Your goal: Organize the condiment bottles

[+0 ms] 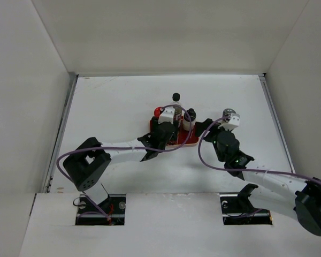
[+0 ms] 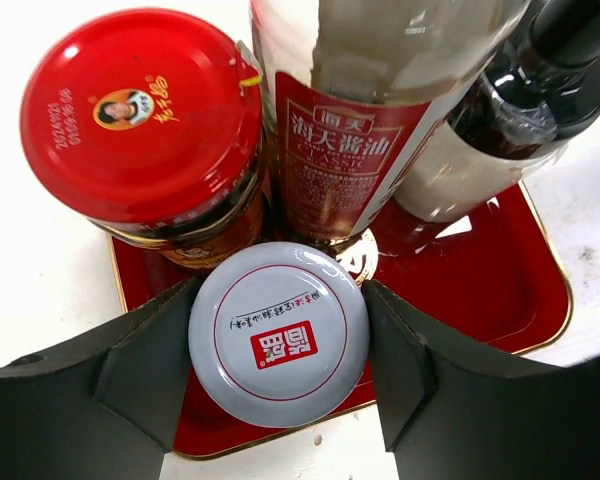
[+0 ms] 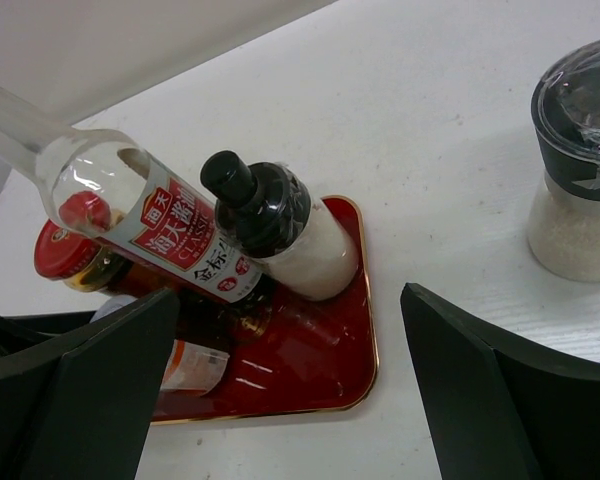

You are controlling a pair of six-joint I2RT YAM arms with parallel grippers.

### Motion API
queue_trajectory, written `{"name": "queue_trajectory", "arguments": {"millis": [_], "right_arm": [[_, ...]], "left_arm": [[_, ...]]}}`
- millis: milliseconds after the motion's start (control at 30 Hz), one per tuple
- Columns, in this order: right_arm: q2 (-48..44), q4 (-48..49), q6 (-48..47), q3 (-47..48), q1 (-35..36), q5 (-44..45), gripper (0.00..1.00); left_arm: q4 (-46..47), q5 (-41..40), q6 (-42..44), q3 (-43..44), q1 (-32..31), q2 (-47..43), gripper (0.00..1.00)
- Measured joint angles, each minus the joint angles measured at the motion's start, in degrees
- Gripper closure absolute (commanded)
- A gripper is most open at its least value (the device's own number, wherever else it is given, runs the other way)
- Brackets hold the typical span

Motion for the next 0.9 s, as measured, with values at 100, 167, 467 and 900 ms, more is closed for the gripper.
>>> {"name": "queue_trajectory", "arguments": {"millis": [100, 167, 467, 900], "right_arm": [[0.0, -0.02, -0.02, 0.0, -0.28, 0.0, 0.0], [0.07, 0.0, -0.02, 0.0, -0.52, 0.02, 0.0], [1.57, -5.73, -1.36, 2.95, -2.25, 4.24, 0.0], [10.54, -18.86, -6.95, 18.01, -16.7, 13.42, 0.0]], "left_arm": [[0.61, -0.2, 0.24, 0.0, -0.31, 0.55, 0.33], [1.25, -0.33, 0.61, -0.02, -0.7, 0.57, 0.19], [6.01, -2.1, 0.94, -4.66, -1.75, -6.45, 0.0], [17.49, -10.58, -1.29, -30.38, 3.63, -44.02, 0.0]]}}
